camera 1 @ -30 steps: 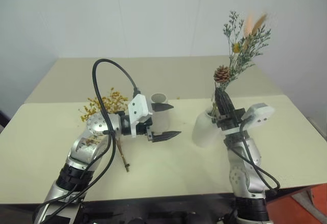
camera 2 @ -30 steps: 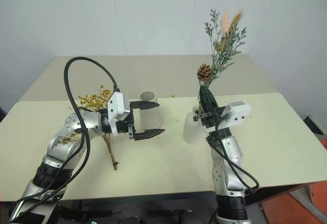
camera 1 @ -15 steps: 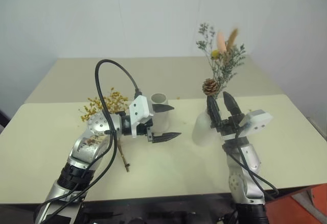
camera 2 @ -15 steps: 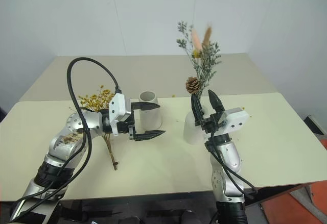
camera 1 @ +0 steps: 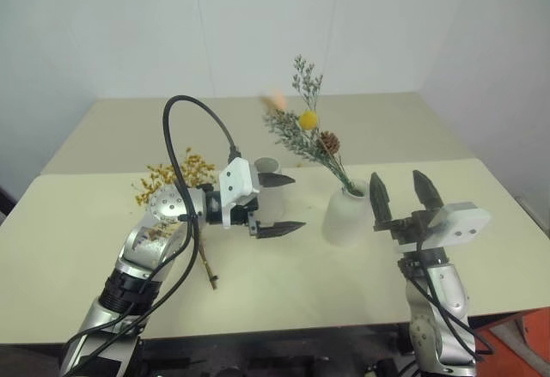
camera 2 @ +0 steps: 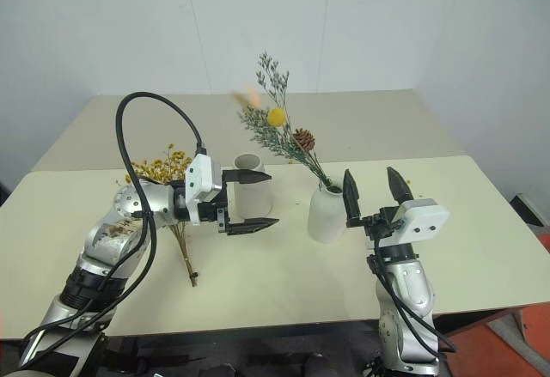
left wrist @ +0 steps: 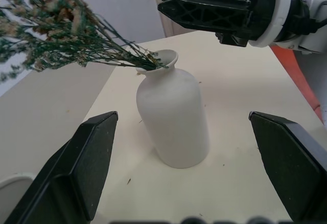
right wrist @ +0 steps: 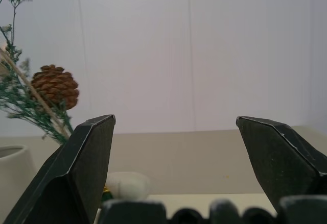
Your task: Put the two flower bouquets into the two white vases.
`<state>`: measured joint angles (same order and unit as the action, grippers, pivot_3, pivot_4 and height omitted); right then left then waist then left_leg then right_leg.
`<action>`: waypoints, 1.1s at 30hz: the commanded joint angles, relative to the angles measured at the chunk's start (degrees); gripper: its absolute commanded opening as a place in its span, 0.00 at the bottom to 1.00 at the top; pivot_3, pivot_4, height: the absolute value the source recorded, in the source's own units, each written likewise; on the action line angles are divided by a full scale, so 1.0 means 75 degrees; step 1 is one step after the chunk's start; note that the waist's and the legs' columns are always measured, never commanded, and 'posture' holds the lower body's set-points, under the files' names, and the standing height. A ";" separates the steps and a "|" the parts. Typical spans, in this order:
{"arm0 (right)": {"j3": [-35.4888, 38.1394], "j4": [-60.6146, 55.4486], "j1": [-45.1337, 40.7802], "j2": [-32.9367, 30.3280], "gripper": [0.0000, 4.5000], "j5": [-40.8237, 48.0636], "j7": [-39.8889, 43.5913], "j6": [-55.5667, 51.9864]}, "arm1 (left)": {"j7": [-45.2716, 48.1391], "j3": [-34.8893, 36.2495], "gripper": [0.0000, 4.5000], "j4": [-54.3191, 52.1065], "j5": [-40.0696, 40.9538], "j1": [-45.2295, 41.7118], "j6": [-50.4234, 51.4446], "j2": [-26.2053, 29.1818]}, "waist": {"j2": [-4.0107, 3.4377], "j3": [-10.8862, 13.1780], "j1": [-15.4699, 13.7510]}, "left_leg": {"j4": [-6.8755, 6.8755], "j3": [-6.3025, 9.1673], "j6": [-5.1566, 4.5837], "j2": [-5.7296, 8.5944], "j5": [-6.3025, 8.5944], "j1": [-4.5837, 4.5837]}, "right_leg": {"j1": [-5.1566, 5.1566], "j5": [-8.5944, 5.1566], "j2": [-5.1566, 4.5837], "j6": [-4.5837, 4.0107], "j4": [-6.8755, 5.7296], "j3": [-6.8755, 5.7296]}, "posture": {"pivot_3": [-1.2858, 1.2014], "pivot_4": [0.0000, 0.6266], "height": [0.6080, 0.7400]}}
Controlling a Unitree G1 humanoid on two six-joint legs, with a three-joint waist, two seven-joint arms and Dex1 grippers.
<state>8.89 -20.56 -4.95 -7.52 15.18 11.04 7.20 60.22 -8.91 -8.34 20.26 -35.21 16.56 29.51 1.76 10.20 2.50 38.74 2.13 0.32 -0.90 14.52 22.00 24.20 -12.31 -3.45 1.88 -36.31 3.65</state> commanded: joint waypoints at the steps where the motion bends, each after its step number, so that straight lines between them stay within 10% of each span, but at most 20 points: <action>1: 0.0140 -0.0443 0.0030 -0.0071 0.99 0.0006 -0.0121 -0.0039 | 0.0040 0.0025 1.00 -0.0091 0.0011 -0.0126 -0.0159 -0.0047 | 0.0000 0.0000 -0.0001 | 0.0000 -0.0001 0.0000 0.0000 0.0000 0.0001 | 0.0000 0.0000 0.0000 0.0000 0.0001 0.0001 | 0.52 0.24 1.00; 33: 0.0264 -0.0839 0.0431 -0.0293 0.99 -0.0042 -0.0308 -0.0149 | -0.1764 -0.0312 1.00 0.2526 -0.1330 -0.2150 -0.0627 -0.1993 | 0.0002 0.0000 -0.0025 | 0.0001 -0.0005 -0.0001 0.0006 0.0000 0.0008 | -0.0001 0.0001 -0.0002 0.0003 0.0008 0.0005 | 0.52 0.24 1.00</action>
<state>10.22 -23.76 -1.59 -9.71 14.78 9.26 5.57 46.85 -12.15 11.52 9.28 -49.04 14.53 15.57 1.77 10.20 2.31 38.74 2.10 0.31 -0.86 14.53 22.07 24.20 -12.31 -3.47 1.90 -36.25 3.68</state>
